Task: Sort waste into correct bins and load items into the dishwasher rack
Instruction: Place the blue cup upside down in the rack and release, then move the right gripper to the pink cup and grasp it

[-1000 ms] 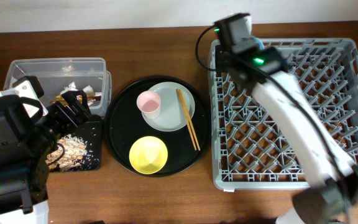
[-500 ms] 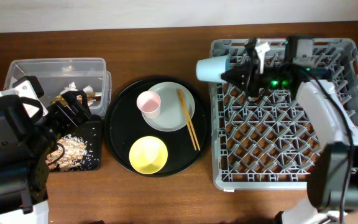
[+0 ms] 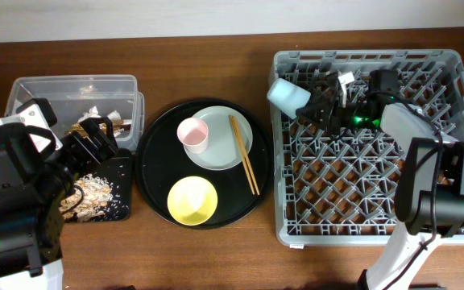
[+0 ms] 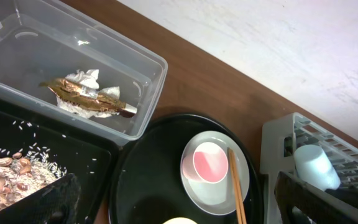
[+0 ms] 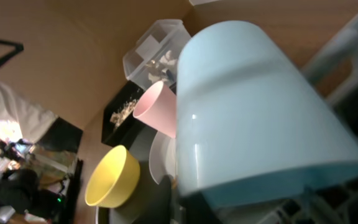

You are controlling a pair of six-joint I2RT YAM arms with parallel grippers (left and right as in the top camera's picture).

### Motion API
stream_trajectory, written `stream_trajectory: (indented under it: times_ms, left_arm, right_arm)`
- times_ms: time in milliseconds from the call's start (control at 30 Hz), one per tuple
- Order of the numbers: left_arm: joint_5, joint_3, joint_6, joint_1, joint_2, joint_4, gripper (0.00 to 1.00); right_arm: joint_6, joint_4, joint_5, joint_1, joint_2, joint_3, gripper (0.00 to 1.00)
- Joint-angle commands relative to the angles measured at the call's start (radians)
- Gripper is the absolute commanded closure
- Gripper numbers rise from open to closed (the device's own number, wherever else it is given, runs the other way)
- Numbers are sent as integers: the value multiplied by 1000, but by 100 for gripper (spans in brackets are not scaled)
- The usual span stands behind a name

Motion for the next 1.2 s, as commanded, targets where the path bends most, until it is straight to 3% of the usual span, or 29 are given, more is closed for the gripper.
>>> stream_trajectory:
  times_ms: [0,267,433,500,567,633,900,1067,1167]
  left_arm:
    - [-10,6,19,2,-2,3,1]
    - [-10,6,19,2,-2,3,1]
    - [-11,6,19,2,-2,3,1]
    - [-10,6,19,2,-2,3,1]
    - [-11,6,19,2,-2,3,1]
    - [-10,6,19,2,-2,3,1]
    - [-10,6,19,2,-2,3,1]
    - [-10,6,19,2,-2,3,1]
    - [-10,6,19,2,-2,3,1]
  right_arm:
    - [4,-43,18,-5,19,-6,69]
    - [5,-214,133,-79,-93,-5,62]
    - [138,-303,536,-92,-380,-5,62]
    - [222,-303,679,-42,-529,-5,62]
    - [275,-301,819,159,-720,-5,62]
    - [285,-287,864,290,-756,-5,62]
    - [324,-86,1128,796,-583,-5,58]
    - [300,66,1266,965,-316,-5,58]
    - [284,177,1314,983,-226,-5,57]
